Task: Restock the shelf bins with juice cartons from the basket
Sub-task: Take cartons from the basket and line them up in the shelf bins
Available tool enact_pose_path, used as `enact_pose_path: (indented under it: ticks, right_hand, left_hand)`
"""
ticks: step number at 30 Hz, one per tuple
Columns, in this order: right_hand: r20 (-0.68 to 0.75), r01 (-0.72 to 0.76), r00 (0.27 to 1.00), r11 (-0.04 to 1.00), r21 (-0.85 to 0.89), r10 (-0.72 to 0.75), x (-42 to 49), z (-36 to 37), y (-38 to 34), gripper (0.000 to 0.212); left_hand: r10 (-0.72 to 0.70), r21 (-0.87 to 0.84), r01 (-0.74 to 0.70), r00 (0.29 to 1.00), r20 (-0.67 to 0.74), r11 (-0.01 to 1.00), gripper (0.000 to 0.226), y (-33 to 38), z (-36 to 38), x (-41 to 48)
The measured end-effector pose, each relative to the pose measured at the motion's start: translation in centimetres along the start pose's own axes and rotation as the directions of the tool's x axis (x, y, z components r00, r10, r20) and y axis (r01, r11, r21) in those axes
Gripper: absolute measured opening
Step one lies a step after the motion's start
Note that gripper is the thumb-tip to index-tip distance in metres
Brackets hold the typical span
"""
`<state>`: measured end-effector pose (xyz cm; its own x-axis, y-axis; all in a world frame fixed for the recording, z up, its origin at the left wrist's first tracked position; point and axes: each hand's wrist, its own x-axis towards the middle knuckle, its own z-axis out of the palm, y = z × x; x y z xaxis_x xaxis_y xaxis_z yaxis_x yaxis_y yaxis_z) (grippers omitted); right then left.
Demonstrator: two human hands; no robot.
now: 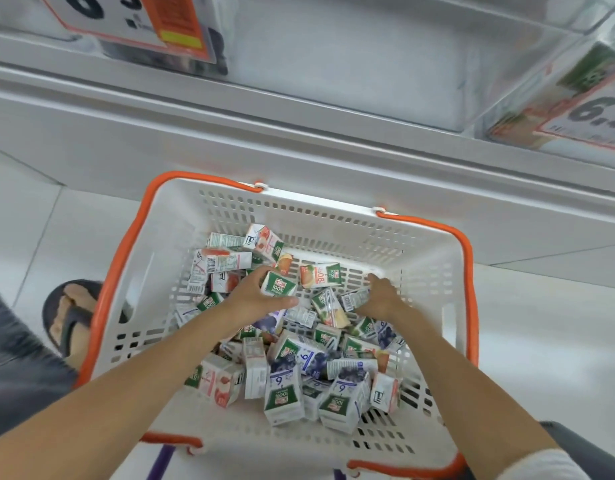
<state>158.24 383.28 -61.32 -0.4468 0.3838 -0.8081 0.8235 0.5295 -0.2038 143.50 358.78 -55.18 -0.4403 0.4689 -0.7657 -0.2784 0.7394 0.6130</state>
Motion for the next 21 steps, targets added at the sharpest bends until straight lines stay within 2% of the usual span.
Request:
enact_pose_path:
  ticks: [3,5,9,10,13,14,17,21]
  right_hand:
    - [0.006,-0.002,1.000,0.965,0.263,0.000,0.0,-0.6,0.5,0.091]
    - [-0.054,0.017,0.999,0.911,0.412,0.006,0.2,-1.1,0.8,0.067]
    - [-0.139,0.051,0.990,0.882,0.469,0.017,0.7,-1.3,0.0,0.025]
    - [-0.137,0.051,0.990,0.879,0.474,0.017,0.8,-1.3,-0.2,0.022]
    - [-0.064,-0.014,0.996,0.836,0.548,0.058,0.6,-1.8,-0.4,0.068]
    - [-0.050,-0.020,0.997,0.822,0.569,0.058,0.5,-1.9,-0.4,0.075]
    - [-0.046,0.028,0.999,0.801,0.598,-0.001,0.0,-1.8,-0.3,0.074]
    - [-0.178,0.153,0.982,0.806,0.572,-0.060,-1.2,-1.1,-0.7,0.048]
  left_hand:
    - [-0.017,0.018,0.017,1.000,-0.026,1.000,0.100,0.5,0.3,0.1]
    - [-0.060,-0.010,0.060,0.998,-0.017,0.998,0.104,0.7,0.7,0.4]
    - [-0.091,-0.151,0.097,0.995,0.043,0.984,0.098,0.7,1.4,0.7]
    - [-0.092,-0.180,0.102,0.994,0.060,0.978,0.098,0.6,1.4,0.6]
    - [-0.123,-0.251,0.150,0.985,0.119,0.956,0.101,0.7,1.3,0.2]
    - [-0.145,-0.264,0.175,0.981,0.131,0.949,0.100,0.9,1.2,0.0]
    - [-0.167,-0.300,0.205,0.975,0.148,0.932,0.095,1.3,0.9,-0.6]
    - [-0.145,-0.449,0.216,0.972,0.187,0.867,0.088,1.2,0.7,-0.8]
